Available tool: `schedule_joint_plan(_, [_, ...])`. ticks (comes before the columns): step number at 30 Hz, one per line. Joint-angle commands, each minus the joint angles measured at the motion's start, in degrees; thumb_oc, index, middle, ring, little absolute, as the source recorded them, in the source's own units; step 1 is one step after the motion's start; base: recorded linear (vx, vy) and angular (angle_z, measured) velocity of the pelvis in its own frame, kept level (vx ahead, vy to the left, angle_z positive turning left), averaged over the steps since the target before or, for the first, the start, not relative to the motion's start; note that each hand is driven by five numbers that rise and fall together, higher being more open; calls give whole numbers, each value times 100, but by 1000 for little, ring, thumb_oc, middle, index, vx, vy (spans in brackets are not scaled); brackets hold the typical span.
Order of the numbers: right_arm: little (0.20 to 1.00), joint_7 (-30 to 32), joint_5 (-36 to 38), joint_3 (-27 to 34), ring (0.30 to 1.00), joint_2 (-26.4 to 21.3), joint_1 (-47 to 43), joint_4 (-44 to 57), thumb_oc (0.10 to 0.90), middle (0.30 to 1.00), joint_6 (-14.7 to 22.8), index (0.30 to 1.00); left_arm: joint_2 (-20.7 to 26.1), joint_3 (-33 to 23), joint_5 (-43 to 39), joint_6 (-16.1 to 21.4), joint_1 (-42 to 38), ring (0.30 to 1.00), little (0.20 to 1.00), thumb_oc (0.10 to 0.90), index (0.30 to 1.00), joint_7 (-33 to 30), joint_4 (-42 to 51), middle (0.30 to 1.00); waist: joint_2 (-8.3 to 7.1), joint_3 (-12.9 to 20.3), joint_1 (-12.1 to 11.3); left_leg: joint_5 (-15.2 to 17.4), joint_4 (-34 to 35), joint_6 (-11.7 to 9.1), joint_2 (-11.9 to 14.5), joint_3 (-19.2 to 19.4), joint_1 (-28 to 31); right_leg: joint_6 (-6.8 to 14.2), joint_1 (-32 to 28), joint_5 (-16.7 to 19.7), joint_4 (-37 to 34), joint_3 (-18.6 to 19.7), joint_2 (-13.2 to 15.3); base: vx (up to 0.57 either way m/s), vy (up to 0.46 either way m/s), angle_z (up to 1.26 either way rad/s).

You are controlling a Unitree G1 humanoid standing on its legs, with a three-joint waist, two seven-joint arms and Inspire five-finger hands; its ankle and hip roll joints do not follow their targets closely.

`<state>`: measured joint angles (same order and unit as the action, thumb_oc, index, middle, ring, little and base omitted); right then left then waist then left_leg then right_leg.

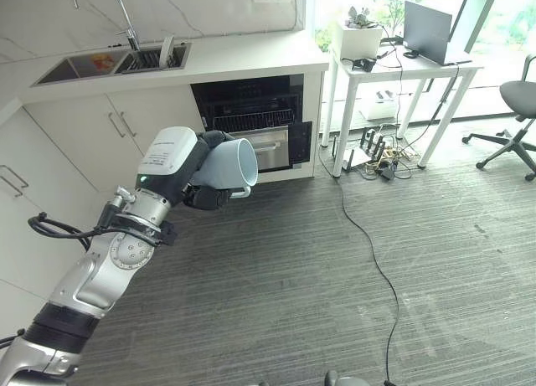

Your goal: Place the dishes in the dishwasher.

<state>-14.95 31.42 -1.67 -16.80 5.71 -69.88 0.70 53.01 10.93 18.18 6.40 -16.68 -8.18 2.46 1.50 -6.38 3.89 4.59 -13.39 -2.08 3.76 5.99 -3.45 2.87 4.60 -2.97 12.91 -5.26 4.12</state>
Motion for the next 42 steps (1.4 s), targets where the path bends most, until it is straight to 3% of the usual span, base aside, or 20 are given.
schedule_joint_plan(1, [900,-242,-100,-7,900,-272,-260,20,800,900,89,900,0,-550,-335,177,-786,300,300,400,300,-445,295,300,-139,-285,-128,-188,-863,-83,-56,267,-584,61,-422,-1072,428,112,-75,208,-169,-12])
schedule_joint_plan(3, [900,-258,-164,25,900,-306,-291,-26,800,900,88,900,-42,-560,-290,206,-798,300,300,400,300,-436,250,300,-13,-334,-166,-367,-380,-149,-126,352,-678,71,-499,-1144,428,38,-180,241,64,42])
schedule_joint_plan(5, [900,16,-327,35,900,-306,-356,-46,800,900,122,900,-184,-564,22,183,-672,300,300,400,300,-527,234,300,297,-393,-212,-288,-380,-276,205,364,-1481,81,-739,-1320,428,-68,-491,453,168,35])
schedule_joint_plan(8, [900,413,-368,99,900,-377,-324,-86,800,900,333,900,-338,-483,217,163,-676,300,300,400,300,-593,125,300,337,-363,-223,-469,-380,-343,319,583,-2041,95,-1000,-1487,428,-136,-527,526,182,25])
schedule_joint_plan(13, [900,850,-545,211,900,-305,-267,123,800,900,564,900,-319,-517,252,351,-565,300,300,400,300,-472,88,300,250,-156,-315,-290,-380,-43,-116,492,-1762,169,-1674,-1832,428,125,-394,559,282,-53])
schedule_joint_plan(14, [900,898,-642,264,900,-261,-217,155,800,900,642,900,-280,-480,237,460,-617,300,300,400,300,-398,77,300,205,-85,-316,-170,-380,57,-201,520,-1648,241,-1839,-1660,428,51,-329,362,198,-76])
schedule_joint_plan(16, [900,1061,-988,295,900,-158,-79,310,800,900,789,900,-191,-364,230,564,-774,300,300,400,300,-319,47,300,159,-13,-228,88,-380,269,-354,560,-1383,519,-1969,-733,565,-186,-153,393,256,-48])
schedule_joint_plan(19, [900,1096,-933,324,900,-51,42,435,800,900,766,900,32,-166,26,524,-929,300,300,400,300,-276,-1,300,146,-3,-186,428,-380,590,-609,480,-1050,966,-1099,378,2168,-374,46,254,194,-6])
schedule_joint_plan(20, [900,1068,-952,293,900,-30,21,443,800,900,751,900,153,-108,-70,507,-960,300,300,400,300,-333,-48,300,231,-13,-161,522,-380,637,-617,374,-918,946,-607,501,2553,-393,30,383,116,15])
schedule_joint_plan(21, [900,1069,-970,208,900,-19,3,469,800,900,759,900,269,-29,-152,586,-935,300,300,400,300,-474,-135,300,343,-112,32,646,-380,647,-654,130,-632,817,145,287,2248,-289,-314,362,2,18])
schedule_joint_plan(23, [900,1112,-869,176,900,-35,48,597,800,900,669,900,227,-18,-49,605,-938,300,300,400,300,-489,-97,300,361,-177,174,800,-380,637,-720,-104,-413,748,423,281,1626,-327,-303,301,-81,27])
schedule_joint_plan(25, [900,1052,-738,200,900,-80,86,579,800,900,669,900,131,-34,98,581,-1022,300,300,400,300,-442,-69,300,299,-251,322,984,-380,613,-751,-243,-190,727,560,408,557,-366,-152,327,-168,76])
schedule_joint_plan(26, [900,948,-638,282,900,-116,120,446,800,900,721,900,58,-26,219,540,-1126,300,300,400,300,-429,-48,300,131,-322,460,1171,-380,580,-872,-280,48,812,1140,271,428,-171,170,381,-210,131])
schedule_joint_plan(28, [900,850,-664,428,900,-108,135,219,800,900,835,900,135,36,175,590,-1209,300,300,400,300,-470,-131,300,66,-333,539,1360,-380,568,-884,-281,249,931,1645,283,428,-22,347,412,-206,88])
schedule_joint_plan(34, [900,906,-341,538,900,-160,200,-34,800,900,824,900,200,299,142,744,-1301,300,300,400,300,-570,-312,300,20,-125,666,1709,-380,501,-763,-381,784,782,1342,327,428,252,85,437,-234,21])
schedule_joint_plan(35, [900,866,-411,486,900,-211,169,43,800,900,836,900,117,303,280,695,-1205,300,300,400,300,-622,-239,300,48,-73,671,1662,-380,396,-642,-369,980,640,1154,184,428,234,-32,468,-282,45])
schedule_joint_plan(38, [900,721,-248,339,900,-378,15,219,800,900,896,900,77,153,365,530,-1004,300,300,400,300,-644,36,300,-23,-71,439,245,-558,52,-436,-283,1221,354,654,-213,428,309,-147,396,-297,-9])
schedule_joint_plan(39, [900,572,-290,303,900,-470,-37,307,800,900,968,900,138,-13,295,489,-945,300,300,400,300,-570,138,300,-82,-125,339,-42,-1565,-40,-411,-277,779,237,445,-343,428,336,-153,305,-310,-36])
schedule_joint_plan(41, [900,460,-195,283,900,-552,-77,368,800,900,1034,900,253,-129,140,547,-957,300,300,400,300,-474,141,300,-133,-182,217,-120,-2200,6,-403,-313,93,123,245,-459,428,327,-145,166,-178,-44])
schedule_joint_plan(42, [900,406,-119,298,900,-581,-118,398,800,900,1003,900,331,-164,77,620,-974,300,300,400,300,-454,93,300,-133,-211,152,-4,-1983,86,-489,-307,-178,120,130,-556,428,356,-164,150,-52,7])
